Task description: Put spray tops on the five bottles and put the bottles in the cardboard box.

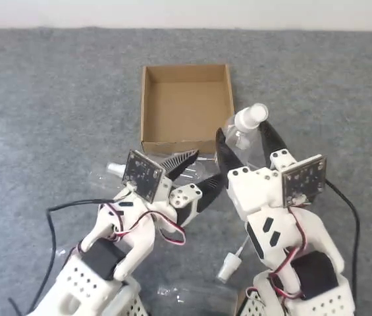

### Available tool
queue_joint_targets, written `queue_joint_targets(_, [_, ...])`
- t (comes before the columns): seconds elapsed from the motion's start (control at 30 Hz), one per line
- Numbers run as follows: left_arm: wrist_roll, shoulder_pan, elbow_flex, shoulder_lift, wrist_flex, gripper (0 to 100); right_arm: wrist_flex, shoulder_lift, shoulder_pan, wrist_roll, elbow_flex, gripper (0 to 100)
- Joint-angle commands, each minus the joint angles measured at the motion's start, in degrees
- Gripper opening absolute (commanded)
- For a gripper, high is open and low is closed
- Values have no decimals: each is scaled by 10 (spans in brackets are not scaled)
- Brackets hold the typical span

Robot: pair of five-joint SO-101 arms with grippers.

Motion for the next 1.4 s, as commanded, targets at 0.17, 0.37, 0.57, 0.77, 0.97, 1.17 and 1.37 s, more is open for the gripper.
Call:
queue_joint_targets(0.17, [5,-6,16,-4,-70,227,36,7,-7,-6,-40,30])
queue_joint_targets(0.37, [5,-7,16,-4,-70,227,56,7,-7,-7,-40,30])
queue_joint_targets(0.57, [6,-34,20,-4,-91,227,59,7,-7,-7,-40,30])
queue_joint_targets(0.77, [5,-39,28,-4,-107,201,60,7,-6,-4,-37,30])
queue_joint_targets(0.97, [3,-42,26,-9,-105,199,59,8,-2,-2,-37,30])
queue_joint_targets(1.17, [5,-82,-28,-10,-26,198,54,15,28,-2,-37,30])
queue_joint_targets(1.37, [6,-197,-64,-10,18,152,56,15,29,-2,-36,30])
